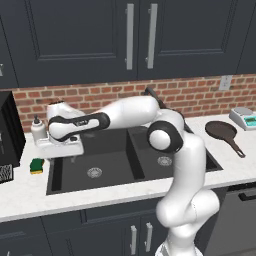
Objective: Pick the pan and sponge and place them into the sink. Then turn on the water.
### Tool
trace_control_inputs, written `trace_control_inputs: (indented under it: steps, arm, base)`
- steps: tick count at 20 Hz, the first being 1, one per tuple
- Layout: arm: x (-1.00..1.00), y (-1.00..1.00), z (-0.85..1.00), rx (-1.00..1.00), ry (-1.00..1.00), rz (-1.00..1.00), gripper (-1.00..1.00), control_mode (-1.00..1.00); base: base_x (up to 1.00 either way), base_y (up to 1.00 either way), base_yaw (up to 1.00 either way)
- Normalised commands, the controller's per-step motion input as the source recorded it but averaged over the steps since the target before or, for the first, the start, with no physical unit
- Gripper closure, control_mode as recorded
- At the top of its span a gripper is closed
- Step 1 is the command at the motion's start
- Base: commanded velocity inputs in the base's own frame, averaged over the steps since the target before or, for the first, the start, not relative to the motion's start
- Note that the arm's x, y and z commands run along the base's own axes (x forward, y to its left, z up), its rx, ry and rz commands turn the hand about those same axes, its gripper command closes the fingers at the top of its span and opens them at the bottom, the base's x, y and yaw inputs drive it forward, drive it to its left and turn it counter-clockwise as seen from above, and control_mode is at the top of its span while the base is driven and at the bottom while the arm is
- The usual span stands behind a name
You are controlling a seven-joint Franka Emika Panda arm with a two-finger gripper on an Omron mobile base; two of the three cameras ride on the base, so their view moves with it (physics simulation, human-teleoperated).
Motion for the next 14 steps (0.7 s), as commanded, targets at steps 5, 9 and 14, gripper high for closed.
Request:
trace_control_inputs:
  steps: [5,9,14]
  arm:
    - [0.0,0.05,0.0,-0.04,0.0,0.0,-1.0,-1.0]
    - [0.0,0.0,-0.03,0.0,0.0,0.0,-1.0,-1.0]
    - [0.0,0.0,-0.1,0.0,0.0,0.0,-1.0,-1.0]
  base:
    - [0.0,0.0,0.0]
    - [0.0,0.0,0.0]
    - [0.0,0.0,0.0]
